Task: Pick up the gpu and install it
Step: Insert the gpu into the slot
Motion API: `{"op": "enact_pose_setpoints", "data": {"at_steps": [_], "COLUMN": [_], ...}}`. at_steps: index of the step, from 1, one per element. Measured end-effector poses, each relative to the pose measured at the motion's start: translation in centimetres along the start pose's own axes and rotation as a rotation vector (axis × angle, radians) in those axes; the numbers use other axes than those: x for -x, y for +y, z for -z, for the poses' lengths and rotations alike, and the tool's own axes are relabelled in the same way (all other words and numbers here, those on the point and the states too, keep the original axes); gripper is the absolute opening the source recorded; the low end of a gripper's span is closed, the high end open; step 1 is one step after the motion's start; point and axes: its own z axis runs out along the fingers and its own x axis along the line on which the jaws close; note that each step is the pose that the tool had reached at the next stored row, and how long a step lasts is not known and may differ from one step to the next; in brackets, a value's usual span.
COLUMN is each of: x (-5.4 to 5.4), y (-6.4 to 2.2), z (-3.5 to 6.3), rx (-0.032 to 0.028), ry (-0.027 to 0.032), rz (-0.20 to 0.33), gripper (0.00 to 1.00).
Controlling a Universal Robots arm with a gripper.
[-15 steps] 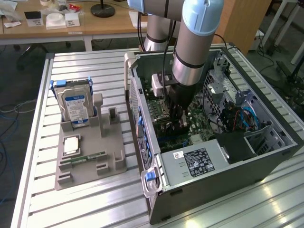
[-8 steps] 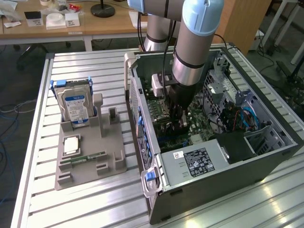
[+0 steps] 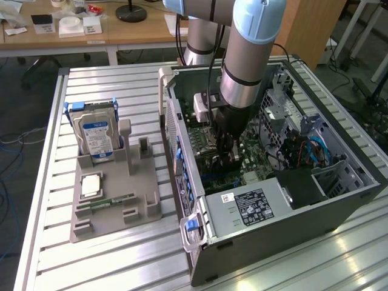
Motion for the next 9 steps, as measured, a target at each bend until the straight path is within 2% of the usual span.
{"op": "enact_pose_setpoints", "data": {"at_steps": [9], "x": [-0.01], "y": [-0.01], "z": [-0.15], "rx": [0.0007], "ry": [0.0001], "rz": [0.015], "gripper": [0.27]}}
